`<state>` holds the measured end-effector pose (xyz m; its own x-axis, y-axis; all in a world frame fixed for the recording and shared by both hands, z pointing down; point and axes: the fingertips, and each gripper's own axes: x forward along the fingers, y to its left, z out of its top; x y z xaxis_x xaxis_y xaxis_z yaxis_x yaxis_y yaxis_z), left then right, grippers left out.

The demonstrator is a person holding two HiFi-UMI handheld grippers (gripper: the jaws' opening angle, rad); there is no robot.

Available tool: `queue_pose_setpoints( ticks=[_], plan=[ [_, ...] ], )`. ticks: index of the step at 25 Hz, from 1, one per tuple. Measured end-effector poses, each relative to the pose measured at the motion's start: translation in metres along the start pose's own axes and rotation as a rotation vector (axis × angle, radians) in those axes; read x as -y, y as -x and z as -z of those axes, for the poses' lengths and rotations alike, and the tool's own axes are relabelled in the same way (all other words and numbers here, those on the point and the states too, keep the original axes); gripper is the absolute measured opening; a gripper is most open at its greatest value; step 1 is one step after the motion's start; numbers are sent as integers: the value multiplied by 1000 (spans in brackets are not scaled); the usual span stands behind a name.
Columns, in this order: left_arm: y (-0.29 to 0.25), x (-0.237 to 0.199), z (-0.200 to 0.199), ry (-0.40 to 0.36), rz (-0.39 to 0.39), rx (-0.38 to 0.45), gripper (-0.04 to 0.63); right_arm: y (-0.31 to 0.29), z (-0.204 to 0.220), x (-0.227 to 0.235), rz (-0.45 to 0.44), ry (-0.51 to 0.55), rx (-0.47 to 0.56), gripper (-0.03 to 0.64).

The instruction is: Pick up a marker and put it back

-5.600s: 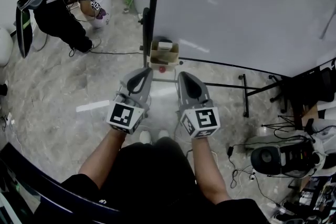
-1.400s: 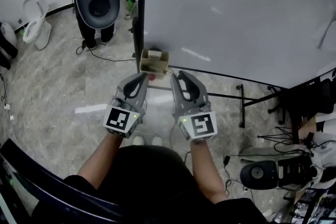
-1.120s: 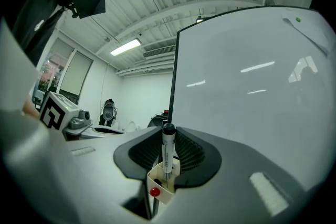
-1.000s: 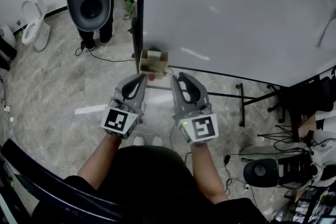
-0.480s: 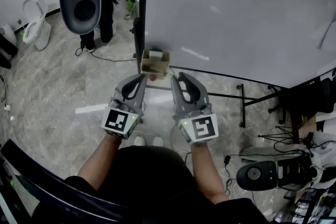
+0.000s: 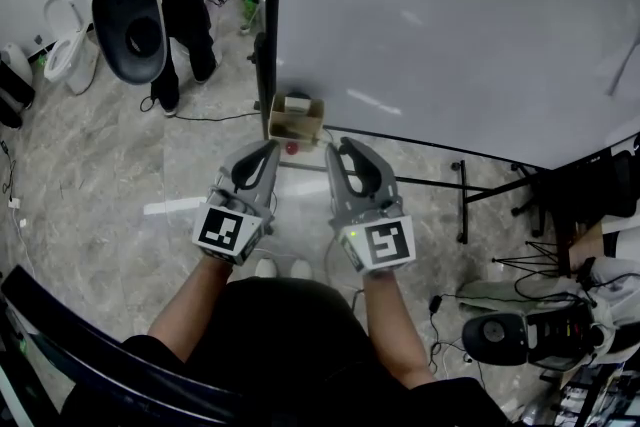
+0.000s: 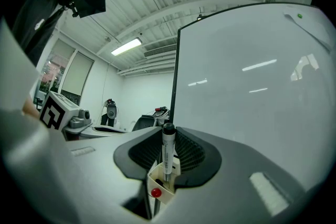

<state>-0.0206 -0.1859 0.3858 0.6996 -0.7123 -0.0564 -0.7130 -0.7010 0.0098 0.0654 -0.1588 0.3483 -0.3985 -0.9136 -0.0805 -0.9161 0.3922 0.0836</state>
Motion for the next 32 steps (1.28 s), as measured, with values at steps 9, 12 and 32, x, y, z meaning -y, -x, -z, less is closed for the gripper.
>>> queue_pose_setpoints(
  ticks=[9, 12, 32],
  plan=[
    [-7, -3, 3, 0, -7, -2, 2, -5, 7, 5, -4, -5, -6, 81],
    [-10, -2, 4, -1, -9, -2, 3, -7, 8, 8, -5, -7, -9, 80],
    [-23, -23, 13, 0, -59, -22, 3, -40, 41, 20, -46, -28, -53, 81]
  ],
)
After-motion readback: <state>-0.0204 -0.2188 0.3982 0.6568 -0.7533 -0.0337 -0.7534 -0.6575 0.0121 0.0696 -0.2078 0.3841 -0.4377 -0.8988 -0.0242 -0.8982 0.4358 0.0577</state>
